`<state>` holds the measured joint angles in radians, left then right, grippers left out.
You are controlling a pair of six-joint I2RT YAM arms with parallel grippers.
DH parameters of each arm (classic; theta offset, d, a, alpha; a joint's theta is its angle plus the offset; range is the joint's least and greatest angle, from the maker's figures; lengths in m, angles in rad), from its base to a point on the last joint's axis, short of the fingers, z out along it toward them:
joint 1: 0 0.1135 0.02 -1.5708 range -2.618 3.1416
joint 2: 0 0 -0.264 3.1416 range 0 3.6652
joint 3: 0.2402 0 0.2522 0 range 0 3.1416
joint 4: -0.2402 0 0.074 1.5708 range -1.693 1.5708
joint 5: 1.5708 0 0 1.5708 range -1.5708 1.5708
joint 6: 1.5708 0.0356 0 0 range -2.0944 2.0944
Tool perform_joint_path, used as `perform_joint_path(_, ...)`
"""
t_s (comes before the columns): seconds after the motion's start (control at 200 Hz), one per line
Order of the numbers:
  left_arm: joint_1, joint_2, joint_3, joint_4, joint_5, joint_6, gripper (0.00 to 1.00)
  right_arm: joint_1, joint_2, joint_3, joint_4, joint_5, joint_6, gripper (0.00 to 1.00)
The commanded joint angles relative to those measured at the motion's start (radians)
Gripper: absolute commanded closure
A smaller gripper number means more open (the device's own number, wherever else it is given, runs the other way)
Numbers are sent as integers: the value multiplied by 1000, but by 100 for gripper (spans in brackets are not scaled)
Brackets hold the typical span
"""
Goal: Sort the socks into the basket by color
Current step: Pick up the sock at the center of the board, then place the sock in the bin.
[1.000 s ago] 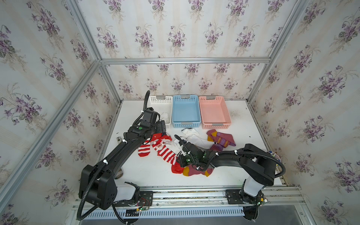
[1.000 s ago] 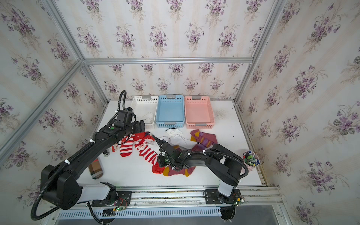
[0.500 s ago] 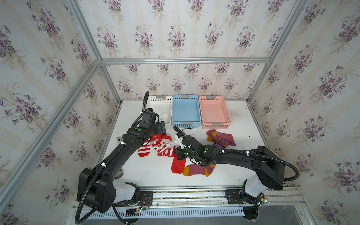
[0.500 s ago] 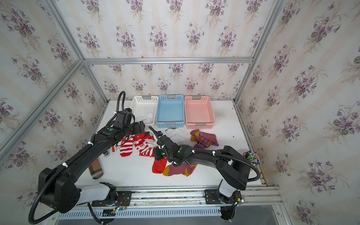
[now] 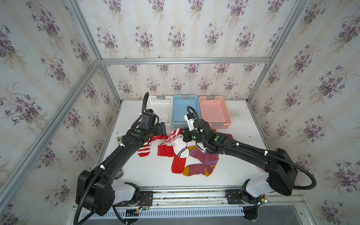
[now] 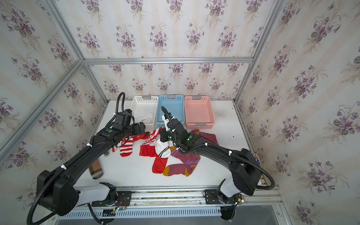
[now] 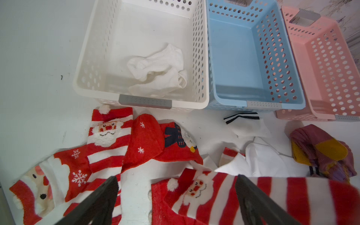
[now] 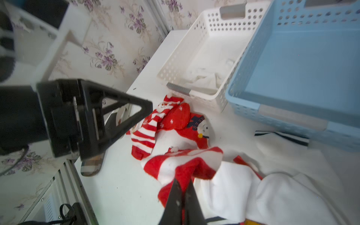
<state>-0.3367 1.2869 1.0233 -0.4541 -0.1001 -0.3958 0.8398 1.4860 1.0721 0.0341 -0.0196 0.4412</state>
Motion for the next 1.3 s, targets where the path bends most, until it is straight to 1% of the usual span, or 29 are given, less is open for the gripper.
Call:
perform_joint_path(0.0,-1,-3,-2,20,19,-11,5,-55,-26,22,24,-13,-31,100)
perform_joint_path(0.34,0,-31,-26,21,16,-12,4,-249,-67,127,-6,-6,-90,98)
perform_joint_path(0.445,0,-36,-31,21,14,-12,3,-288,-51,174,-11,6,-110,97)
perform_joint_path(0.455,-1,-37,-31,21,14,-12,3,-318,-48,180,-14,8,-111,97)
perform_joint_path(0.47,-1,-37,-31,20,14,-12,3,-333,-43,188,-16,10,-113,98)
perform_joint_path(0.58,0,-35,-35,25,19,-14,3,-387,-10,237,-16,18,-125,97)
perform_joint_path(0.714,0,-36,-39,26,26,-17,3,-440,51,317,-18,35,-149,96)
perform_joint_path(0.964,1,-49,-71,46,37,-31,2,-522,223,512,-64,26,-174,97)
perform_joint_path(1.294,0,-58,-83,37,45,-31,2,-586,400,657,-76,14,-175,97)
